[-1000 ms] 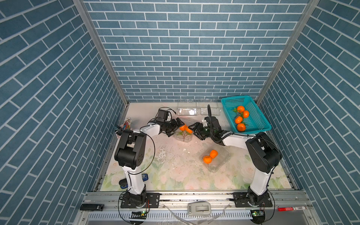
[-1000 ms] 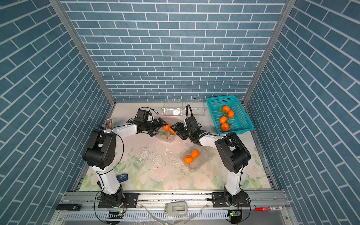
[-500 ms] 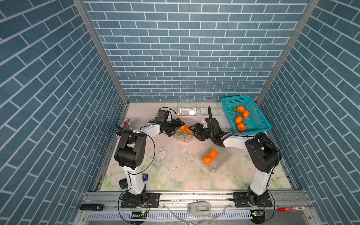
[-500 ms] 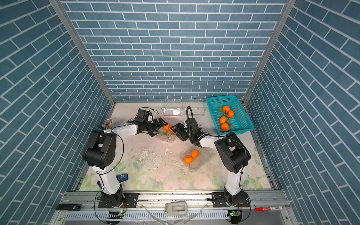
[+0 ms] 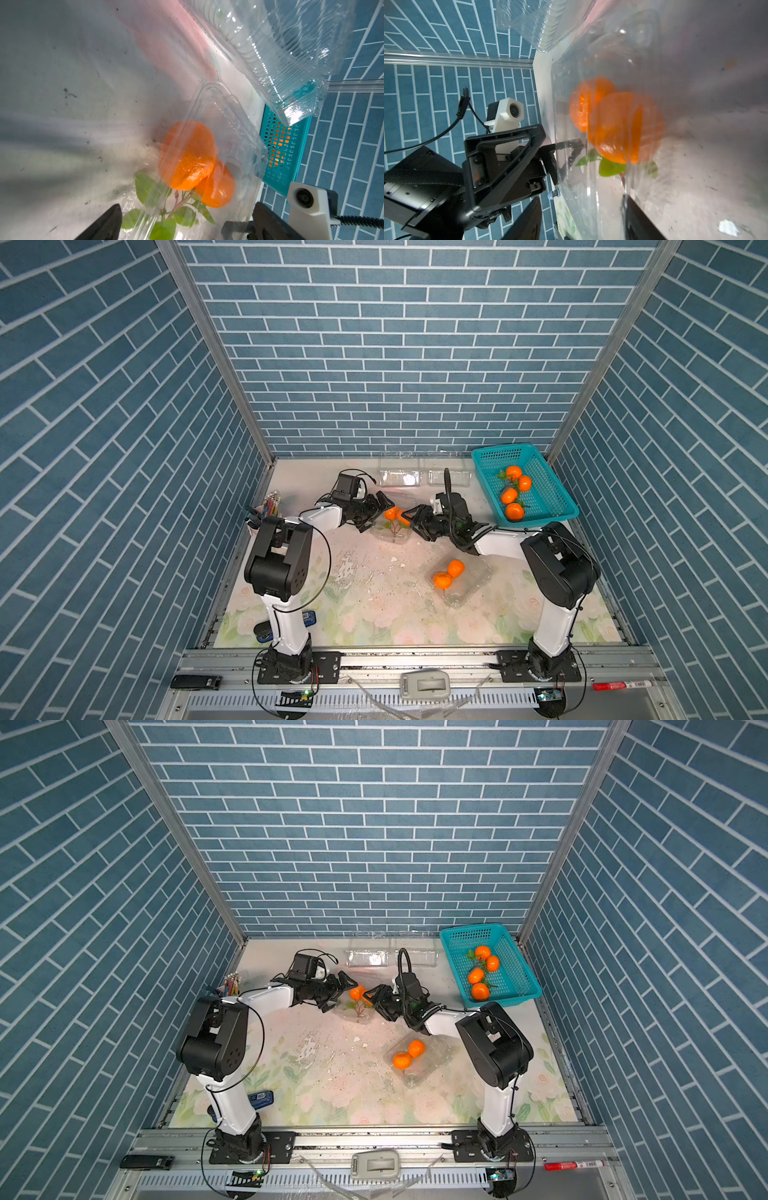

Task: Take oranges out of containers
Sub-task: Open the packing box at the center of the board.

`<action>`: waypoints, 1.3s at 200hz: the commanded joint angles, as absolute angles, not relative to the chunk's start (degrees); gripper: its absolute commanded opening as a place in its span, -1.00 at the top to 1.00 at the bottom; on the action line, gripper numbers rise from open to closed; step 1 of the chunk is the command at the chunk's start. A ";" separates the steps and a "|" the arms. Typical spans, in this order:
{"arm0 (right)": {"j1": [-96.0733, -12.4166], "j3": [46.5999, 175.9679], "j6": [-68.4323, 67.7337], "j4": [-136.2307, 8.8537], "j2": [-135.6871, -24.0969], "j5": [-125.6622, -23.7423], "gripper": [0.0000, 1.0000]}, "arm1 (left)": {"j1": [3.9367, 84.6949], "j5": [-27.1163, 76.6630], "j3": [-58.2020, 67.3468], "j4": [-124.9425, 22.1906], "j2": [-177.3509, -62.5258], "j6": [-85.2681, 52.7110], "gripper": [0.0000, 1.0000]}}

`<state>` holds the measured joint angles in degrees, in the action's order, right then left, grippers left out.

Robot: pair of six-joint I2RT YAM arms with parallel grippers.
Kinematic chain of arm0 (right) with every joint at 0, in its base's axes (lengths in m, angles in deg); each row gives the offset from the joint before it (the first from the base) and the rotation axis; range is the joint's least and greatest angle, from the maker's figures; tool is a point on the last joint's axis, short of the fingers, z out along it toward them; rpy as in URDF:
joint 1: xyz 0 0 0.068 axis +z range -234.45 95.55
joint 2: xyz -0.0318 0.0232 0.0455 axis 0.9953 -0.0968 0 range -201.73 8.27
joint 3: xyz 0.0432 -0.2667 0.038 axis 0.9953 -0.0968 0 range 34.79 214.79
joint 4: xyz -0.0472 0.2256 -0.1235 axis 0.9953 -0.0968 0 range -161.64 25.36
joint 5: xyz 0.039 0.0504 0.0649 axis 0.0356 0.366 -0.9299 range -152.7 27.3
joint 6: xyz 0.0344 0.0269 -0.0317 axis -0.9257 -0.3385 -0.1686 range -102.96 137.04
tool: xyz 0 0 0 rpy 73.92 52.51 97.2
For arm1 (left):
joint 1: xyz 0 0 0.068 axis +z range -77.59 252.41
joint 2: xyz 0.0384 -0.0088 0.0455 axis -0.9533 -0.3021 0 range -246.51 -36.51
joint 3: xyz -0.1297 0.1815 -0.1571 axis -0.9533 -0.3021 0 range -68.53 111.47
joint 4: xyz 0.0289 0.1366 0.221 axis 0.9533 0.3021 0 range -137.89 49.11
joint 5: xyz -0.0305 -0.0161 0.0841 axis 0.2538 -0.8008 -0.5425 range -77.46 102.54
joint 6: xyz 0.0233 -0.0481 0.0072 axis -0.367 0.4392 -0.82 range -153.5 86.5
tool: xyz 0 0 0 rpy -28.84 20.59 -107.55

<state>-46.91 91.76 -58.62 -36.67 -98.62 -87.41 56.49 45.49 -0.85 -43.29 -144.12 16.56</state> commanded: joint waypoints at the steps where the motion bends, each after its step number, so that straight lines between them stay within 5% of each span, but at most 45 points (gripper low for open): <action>1: -46.04 92.28 -62.34 -32.62 -99.81 -89.07 -0.11 | 55.32 46.65 -0.78 -45.16 -145.37 17.70 -0.99; 124: -44.89 85.07 -71.80 -25.20 -97.82 -80.51 0.37 | 54.98 46.41 6.33 -40.45 -146.15 17.72 -0.99; 169: -44.90 85.21 -77.30 -23.66 -98.71 -77.56 0.47 | 58.78 46.11 -3.22 -42.66 -136.19 17.95 -0.99; 260: -44.90 89.06 -83.06 -22.55 -100.65 -76.09 0.52 | 58.79 42.18 -34.92 -76.39 -123.40 32.51 -0.99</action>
